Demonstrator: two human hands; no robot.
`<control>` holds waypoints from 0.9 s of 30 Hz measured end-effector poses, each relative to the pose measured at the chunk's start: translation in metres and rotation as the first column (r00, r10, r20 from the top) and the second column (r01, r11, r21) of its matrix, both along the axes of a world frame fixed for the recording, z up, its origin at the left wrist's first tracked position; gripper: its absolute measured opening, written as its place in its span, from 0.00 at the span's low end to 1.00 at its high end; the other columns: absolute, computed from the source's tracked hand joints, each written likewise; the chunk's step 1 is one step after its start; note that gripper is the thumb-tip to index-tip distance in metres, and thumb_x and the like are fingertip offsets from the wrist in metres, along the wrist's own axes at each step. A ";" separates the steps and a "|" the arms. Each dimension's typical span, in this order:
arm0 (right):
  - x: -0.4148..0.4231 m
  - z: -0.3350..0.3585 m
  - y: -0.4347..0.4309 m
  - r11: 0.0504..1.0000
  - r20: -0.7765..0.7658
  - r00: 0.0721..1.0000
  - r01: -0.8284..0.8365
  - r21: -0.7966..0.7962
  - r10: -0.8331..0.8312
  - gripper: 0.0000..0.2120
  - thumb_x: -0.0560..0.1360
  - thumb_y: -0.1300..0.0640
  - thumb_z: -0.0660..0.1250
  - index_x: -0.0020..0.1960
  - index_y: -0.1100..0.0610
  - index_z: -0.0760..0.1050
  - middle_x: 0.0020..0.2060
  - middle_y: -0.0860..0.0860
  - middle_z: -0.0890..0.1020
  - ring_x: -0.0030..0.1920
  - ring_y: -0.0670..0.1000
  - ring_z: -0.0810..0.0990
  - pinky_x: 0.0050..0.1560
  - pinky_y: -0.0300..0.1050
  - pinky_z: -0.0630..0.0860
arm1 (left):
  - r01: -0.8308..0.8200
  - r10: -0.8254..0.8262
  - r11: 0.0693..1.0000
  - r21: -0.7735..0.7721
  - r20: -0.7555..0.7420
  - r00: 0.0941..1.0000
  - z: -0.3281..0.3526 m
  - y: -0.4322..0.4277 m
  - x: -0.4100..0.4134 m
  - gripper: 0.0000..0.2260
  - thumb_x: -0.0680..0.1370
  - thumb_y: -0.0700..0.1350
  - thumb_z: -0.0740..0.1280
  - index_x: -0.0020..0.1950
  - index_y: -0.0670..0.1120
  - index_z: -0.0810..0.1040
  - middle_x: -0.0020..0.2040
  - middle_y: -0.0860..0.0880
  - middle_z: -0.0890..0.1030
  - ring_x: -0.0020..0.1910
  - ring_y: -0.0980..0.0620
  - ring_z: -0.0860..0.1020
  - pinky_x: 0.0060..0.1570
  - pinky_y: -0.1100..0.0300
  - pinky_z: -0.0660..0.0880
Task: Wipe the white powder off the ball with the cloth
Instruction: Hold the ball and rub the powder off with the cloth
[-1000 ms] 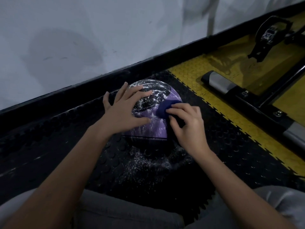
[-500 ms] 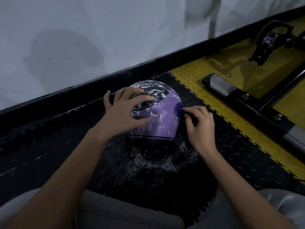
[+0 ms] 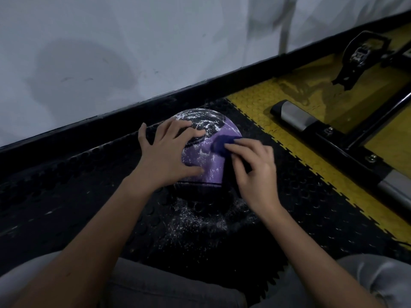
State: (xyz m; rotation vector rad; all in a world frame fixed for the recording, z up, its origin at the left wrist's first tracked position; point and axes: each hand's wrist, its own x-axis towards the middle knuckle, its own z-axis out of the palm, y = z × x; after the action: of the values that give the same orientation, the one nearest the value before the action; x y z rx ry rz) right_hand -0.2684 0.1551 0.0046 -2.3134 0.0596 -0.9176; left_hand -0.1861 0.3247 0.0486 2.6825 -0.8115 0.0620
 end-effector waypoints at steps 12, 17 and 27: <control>-0.005 -0.010 0.004 0.998 0.004 0.999 -0.047 -0.050 0.048 0.10 0.75 0.61 0.62 0.52 0.59 0.80 0.50 0.52 0.79 0.50 0.51 0.71 0.57 0.30 0.61 | -0.005 0.004 1.000 -0.022 -0.042 0.999 0.000 0.001 0.000 0.32 0.65 0.60 0.72 0.66 0.64 0.64 0.70 0.62 0.57 0.72 0.58 0.46 0.67 0.41 0.33; -0.003 -0.022 -0.017 0.996 -0.081 0.993 0.088 0.031 -0.086 0.10 0.73 0.64 0.64 0.51 0.59 0.81 0.49 0.52 0.80 0.46 0.57 0.75 0.54 0.25 0.59 | 0.003 -0.004 1.000 -0.031 -0.056 0.998 0.002 0.001 0.000 0.32 0.65 0.60 0.72 0.67 0.64 0.64 0.71 0.61 0.57 0.73 0.56 0.46 0.68 0.41 0.33; 0.001 -0.023 -0.015 0.999 -0.065 0.997 0.040 -0.026 -0.041 0.12 0.74 0.64 0.63 0.53 0.58 0.81 0.52 0.52 0.79 0.48 0.54 0.71 0.55 0.29 0.61 | 0.000 -0.003 0.999 -0.054 -0.058 0.998 0.001 0.000 0.000 0.32 0.65 0.59 0.73 0.66 0.65 0.65 0.70 0.62 0.58 0.72 0.58 0.46 0.68 0.43 0.33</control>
State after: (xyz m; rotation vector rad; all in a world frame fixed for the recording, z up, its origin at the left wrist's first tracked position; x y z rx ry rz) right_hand -0.2671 0.1405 -0.0183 -2.3728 0.1241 -0.8665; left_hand -0.1858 0.3250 0.0499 2.6198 -0.7831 0.0056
